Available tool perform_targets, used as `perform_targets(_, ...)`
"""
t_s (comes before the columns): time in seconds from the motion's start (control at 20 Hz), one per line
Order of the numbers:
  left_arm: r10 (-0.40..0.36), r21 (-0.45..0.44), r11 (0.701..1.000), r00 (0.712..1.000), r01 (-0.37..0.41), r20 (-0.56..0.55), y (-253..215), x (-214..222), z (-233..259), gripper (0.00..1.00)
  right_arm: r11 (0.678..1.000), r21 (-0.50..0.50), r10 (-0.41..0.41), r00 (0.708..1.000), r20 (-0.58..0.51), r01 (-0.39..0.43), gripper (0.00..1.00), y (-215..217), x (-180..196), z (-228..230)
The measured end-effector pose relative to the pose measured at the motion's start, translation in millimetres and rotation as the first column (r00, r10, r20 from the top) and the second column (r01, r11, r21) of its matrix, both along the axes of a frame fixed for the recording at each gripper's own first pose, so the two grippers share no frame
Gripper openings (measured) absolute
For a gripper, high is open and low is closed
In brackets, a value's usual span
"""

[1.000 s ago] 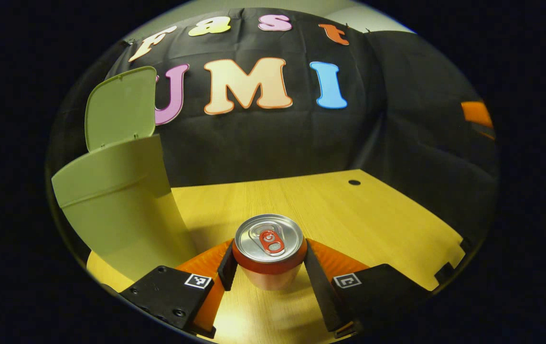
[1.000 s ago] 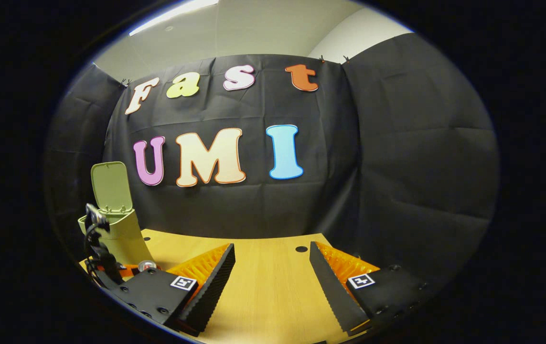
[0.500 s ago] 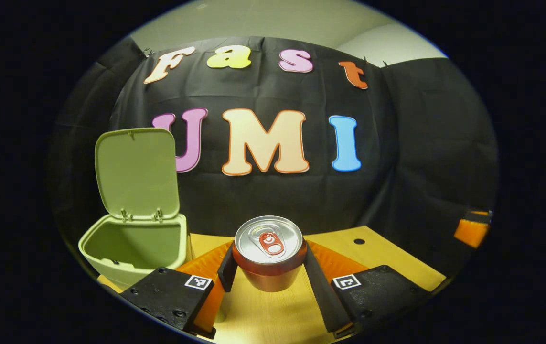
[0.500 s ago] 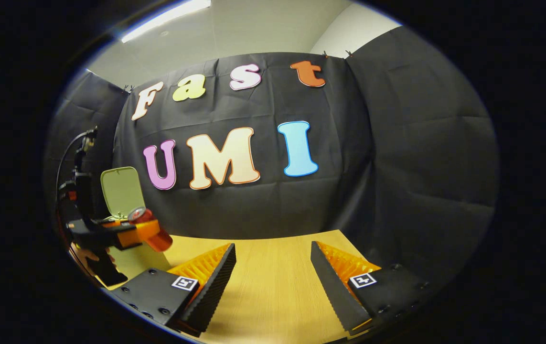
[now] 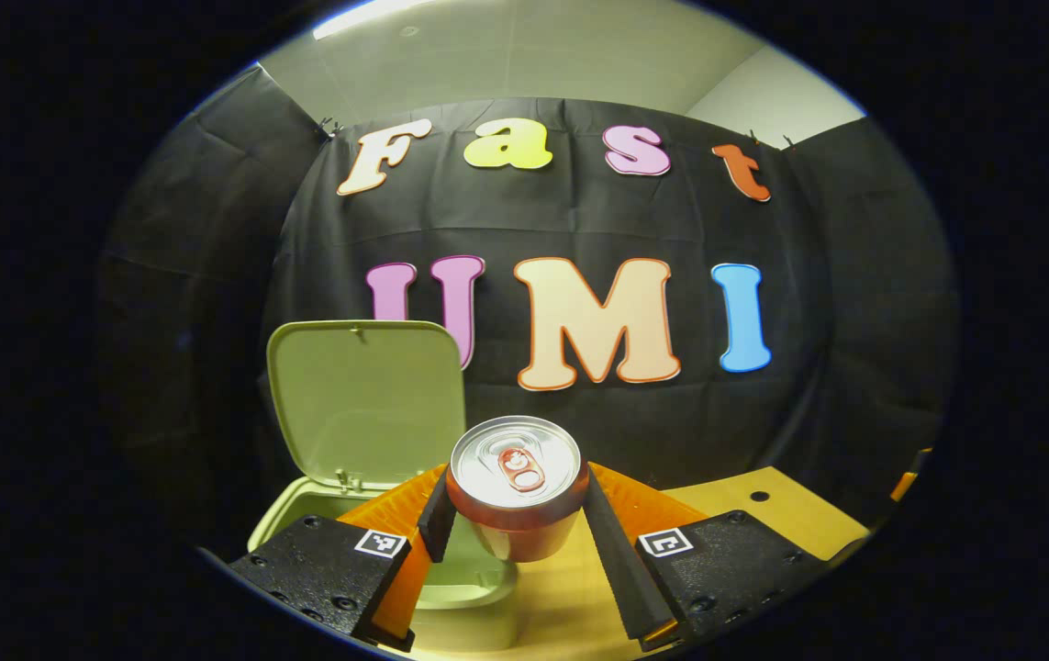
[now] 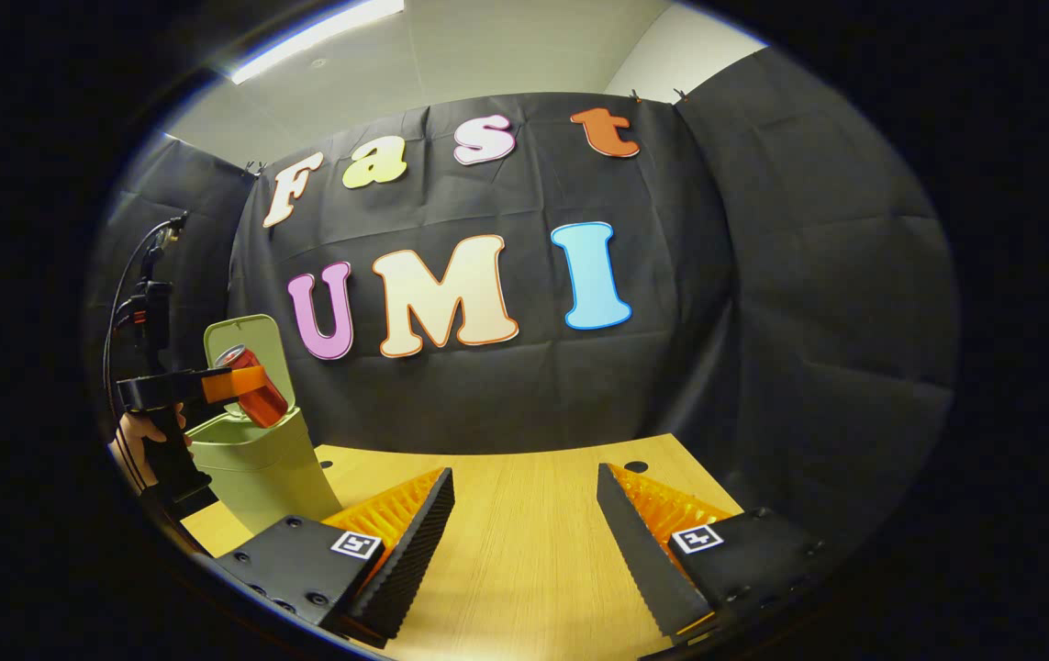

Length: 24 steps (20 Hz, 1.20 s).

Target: Press the lid of the desktop garbage bin to open it, pick up the crumpled paper on the desktop and throw it into the bin, then pick up the pop can on the desktop and drop it into the bin, and finally close the garbage bin lid.

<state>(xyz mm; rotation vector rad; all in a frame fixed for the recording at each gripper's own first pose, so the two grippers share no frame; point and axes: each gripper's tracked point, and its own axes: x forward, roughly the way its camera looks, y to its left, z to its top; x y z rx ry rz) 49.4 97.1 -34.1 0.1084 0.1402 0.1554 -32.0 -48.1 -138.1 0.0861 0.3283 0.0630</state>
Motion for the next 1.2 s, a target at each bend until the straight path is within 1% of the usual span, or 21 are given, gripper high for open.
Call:
perform_targets(0.3, 0.087, 0.013, 0.996, 0.996, -0.087, -0.034, 49, -6, -21, 0.77, 1.0, -0.005, 0.02, 1.0, -0.007, -0.02, 0.98, 16, 5, -2)
perform_targets(0.4, 0.108, 0.016, 0.994, 0.994, -0.108, -0.026, 60, -9, -19, 0.8, 1.0, -0.009, 0.026, 1.0, -0.004, -0.026, 0.99, 22, 5, -1)
perform_targets(0.5, 0.118, 0.025, 0.993, 0.993, -0.117, -0.009, 67, -10, -13, 0.88, 0.999, -0.015, 0.029, 1.0, -0.006, -0.029, 0.99, 27, 6, -2)
perform_targets(0.55, 0.118, 0.032, 0.993, 0.993, -0.118, 0.002, 71, -9, -7, 0.93, 0.999, -0.016, 0.03, 1.0, -0.007, -0.03, 0.99, 30, 6, -1)
perform_targets(0.6, 0.115, 0.038, 0.993, 0.993, -0.115, 0.012, 73, -9, -2, 0.93, 0.999, -0.016, 0.03, 1.0, -0.006, -0.03, 0.99, 33, 6, -1)
perform_targets(0.7, 0.111, 0.047, 0.993, 0.993, -0.113, 0.029, 80, -3, 13, 0.93, 0.999, -0.018, 0.029, 1.0, 0.0, -0.029, 0.99, 40, 5, 1)
perform_targets(0.75, 0.108, 0.047, 0.993, 0.993, -0.11, 0.038, 83, 0, 20, 0.93, 0.999, -0.021, 0.029, 1.0, 0.003, -0.029, 0.96, 44, 6, 2)
perform_targets(0.95, 0.097, 0.05, 0.994, 0.992, -0.101, 0.085, 96, 12, 55, 0.92, 0.999, -0.027, 0.022, 1.0, 0.015, -0.021, 0.96, 61, 3, 4)
perform_targets(1.0, 0.091, 0.057, 0.994, 0.991, -0.097, 0.097, 100, 15, 65, 0.93, 0.999, -0.026, 0.018, 1.0, 0.016, -0.018, 0.99, 66, 2, 3)
perform_targets(1.2, 0.048, 0.08, 0.995, 0.986, -0.061, 0.157, 106, 38, 103, 0.92, 1.0, -0.019, -0.006, 1.0, 0.021, 0.006, 0.99, 83, -1, 1)
